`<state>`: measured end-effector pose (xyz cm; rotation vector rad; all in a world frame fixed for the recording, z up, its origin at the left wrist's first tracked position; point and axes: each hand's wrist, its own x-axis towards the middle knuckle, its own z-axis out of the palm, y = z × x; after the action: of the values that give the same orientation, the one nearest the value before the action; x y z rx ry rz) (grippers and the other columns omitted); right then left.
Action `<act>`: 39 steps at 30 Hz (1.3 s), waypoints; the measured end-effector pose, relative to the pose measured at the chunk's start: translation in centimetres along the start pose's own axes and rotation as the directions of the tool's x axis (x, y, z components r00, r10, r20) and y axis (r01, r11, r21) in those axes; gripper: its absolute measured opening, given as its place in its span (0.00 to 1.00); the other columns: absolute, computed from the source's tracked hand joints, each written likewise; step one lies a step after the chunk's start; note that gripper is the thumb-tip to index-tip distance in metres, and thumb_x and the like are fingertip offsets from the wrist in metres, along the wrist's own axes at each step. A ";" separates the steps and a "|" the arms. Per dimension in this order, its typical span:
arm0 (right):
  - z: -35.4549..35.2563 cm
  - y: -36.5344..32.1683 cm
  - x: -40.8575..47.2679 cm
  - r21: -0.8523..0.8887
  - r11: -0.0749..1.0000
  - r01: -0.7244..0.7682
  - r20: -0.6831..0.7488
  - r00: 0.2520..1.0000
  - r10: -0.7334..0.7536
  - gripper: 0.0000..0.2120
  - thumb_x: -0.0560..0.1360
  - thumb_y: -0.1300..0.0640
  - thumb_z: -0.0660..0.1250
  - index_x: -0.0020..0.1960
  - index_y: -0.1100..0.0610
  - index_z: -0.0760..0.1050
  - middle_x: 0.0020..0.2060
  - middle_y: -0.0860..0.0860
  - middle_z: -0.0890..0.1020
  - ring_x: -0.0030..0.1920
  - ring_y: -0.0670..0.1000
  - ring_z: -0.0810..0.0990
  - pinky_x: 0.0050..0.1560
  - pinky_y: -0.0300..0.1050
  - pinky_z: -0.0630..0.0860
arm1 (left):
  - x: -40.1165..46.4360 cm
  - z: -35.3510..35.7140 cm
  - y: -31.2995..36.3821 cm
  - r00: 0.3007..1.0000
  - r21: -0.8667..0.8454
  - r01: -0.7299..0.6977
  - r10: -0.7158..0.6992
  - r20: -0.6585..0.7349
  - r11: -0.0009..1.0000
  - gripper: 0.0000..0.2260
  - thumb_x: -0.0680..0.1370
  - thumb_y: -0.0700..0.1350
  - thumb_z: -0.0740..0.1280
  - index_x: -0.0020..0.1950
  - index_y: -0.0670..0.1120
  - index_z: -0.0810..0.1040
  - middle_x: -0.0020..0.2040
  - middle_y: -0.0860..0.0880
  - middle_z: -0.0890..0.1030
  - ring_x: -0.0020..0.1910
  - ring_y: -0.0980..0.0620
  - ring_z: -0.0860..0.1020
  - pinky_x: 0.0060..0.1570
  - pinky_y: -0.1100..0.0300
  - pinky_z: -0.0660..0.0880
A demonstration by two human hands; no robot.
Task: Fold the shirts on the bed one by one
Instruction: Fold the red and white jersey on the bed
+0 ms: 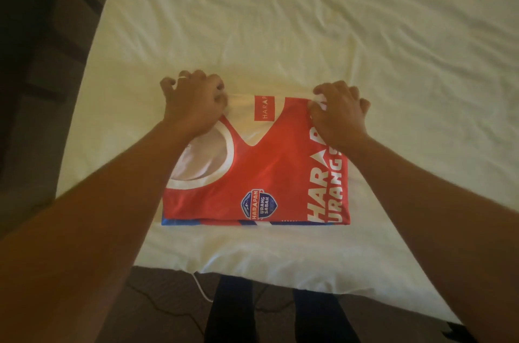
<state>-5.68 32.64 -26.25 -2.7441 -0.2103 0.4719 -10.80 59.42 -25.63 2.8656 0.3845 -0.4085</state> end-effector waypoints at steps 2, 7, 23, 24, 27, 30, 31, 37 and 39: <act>0.1 0.7 -2.6 0.105 0.984 -0.142 -0.083 0.985 0.151 0.16 0.82 0.47 0.60 0.66 0.52 0.73 0.66 0.51 0.72 0.67 0.55 0.69 0.67 0.54 0.62 | -2.4 0.3 -0.1 0.969 -0.074 0.192 -0.201 -0.146 0.979 0.19 0.79 0.56 0.63 0.67 0.51 0.73 0.67 0.43 0.73 0.68 0.39 0.69 0.67 0.40 0.60; 1.0 0.9 -8.5 0.404 0.692 -0.599 0.135 0.787 0.603 0.24 0.81 0.36 0.59 0.66 0.53 0.69 0.59 0.52 0.80 0.50 0.52 0.81 0.52 0.52 0.79 | -8.0 1.5 -0.4 0.526 -0.399 0.815 -0.824 0.210 0.419 0.38 0.76 0.72 0.59 0.73 0.44 0.65 0.70 0.38 0.70 0.71 0.36 0.68 0.68 0.40 0.64; -5.8 -6.2 -9.2 0.265 0.855 -0.447 0.212 0.892 0.400 0.19 0.82 0.49 0.62 0.69 0.58 0.72 0.61 0.55 0.81 0.56 0.59 0.81 0.53 0.49 0.75 | -10.2 -6.5 0.3 0.838 -0.821 0.512 -0.357 0.413 0.253 0.05 0.80 0.43 0.67 0.56 0.49 0.78 0.46 0.53 0.81 0.45 0.55 0.80 0.42 0.63 0.75; -7.0 -7.3 -9.4 0.269 0.867 -0.419 0.195 0.906 0.377 0.19 0.83 0.49 0.62 0.69 0.58 0.71 0.61 0.55 0.80 0.55 0.58 0.80 0.52 0.48 0.74 | -10.5 -8.1 0.3 0.850 -0.830 0.492 -0.351 0.393 0.262 0.04 0.80 0.43 0.67 0.54 0.49 0.78 0.45 0.53 0.81 0.46 0.53 0.80 0.43 0.62 0.75; -10.9 -10.9 -9.8 0.295 0.898 -0.327 0.133 0.945 0.300 0.17 0.83 0.50 0.62 0.67 0.59 0.72 0.60 0.55 0.81 0.47 0.53 0.76 0.41 0.41 0.71 | -11.0 -13.4 -0.3 0.867 -0.846 0.445 -0.378 0.325 0.293 0.02 0.81 0.45 0.67 0.52 0.49 0.77 0.45 0.51 0.80 0.49 0.47 0.80 0.48 0.58 0.72; -15.1 -14.7 -10.4 0.325 0.918 -0.228 0.044 0.973 0.227 0.16 0.82 0.50 0.63 0.64 0.59 0.73 0.57 0.55 0.82 0.45 0.52 0.75 0.33 0.36 0.64 | -12.2 -19.5 -1.3 0.876 -0.873 0.398 -0.399 0.270 0.283 0.03 0.82 0.45 0.66 0.55 0.49 0.75 0.44 0.52 0.78 0.44 0.52 0.77 0.51 0.59 0.68; -16.5 -16.0 -10.6 0.336 0.920 -0.201 0.015 0.978 0.208 0.16 0.82 0.49 0.63 0.63 0.59 0.73 0.57 0.55 0.82 0.44 0.52 0.75 0.33 0.35 0.63 | -12.7 -21.5 -1.8 0.880 -0.881 0.382 -0.401 0.254 0.279 0.05 0.82 0.45 0.66 0.57 0.48 0.76 0.45 0.51 0.78 0.44 0.52 0.77 0.51 0.59 0.68; -24.1 -23.2 -12.6 0.445 0.894 -0.052 -0.079 0.992 0.097 0.12 0.81 0.49 0.65 0.59 0.57 0.75 0.52 0.52 0.83 0.45 0.52 0.78 0.35 0.40 0.66 | -15.9 -31.0 -2.5 0.818 -0.945 0.326 -0.509 0.268 0.026 0.22 0.82 0.48 0.68 0.74 0.43 0.70 0.61 0.49 0.76 0.64 0.43 0.76 0.59 0.54 0.71; -26.3 -24.9 -13.3 0.446 0.895 0.002 -0.097 0.994 0.046 0.12 0.80 0.49 0.65 0.57 0.56 0.75 0.50 0.51 0.82 0.45 0.52 0.78 0.36 0.40 0.67 | -17.8 -33.4 -1.7 0.811 -0.947 0.304 -0.491 0.316 -0.106 0.22 0.83 0.48 0.67 0.76 0.44 0.68 0.64 0.48 0.75 0.66 0.43 0.74 0.62 0.53 0.70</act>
<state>-11.10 44.93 9.94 -2.3113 -0.0352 0.3302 -19.66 65.42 10.70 1.2170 1.0772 0.0685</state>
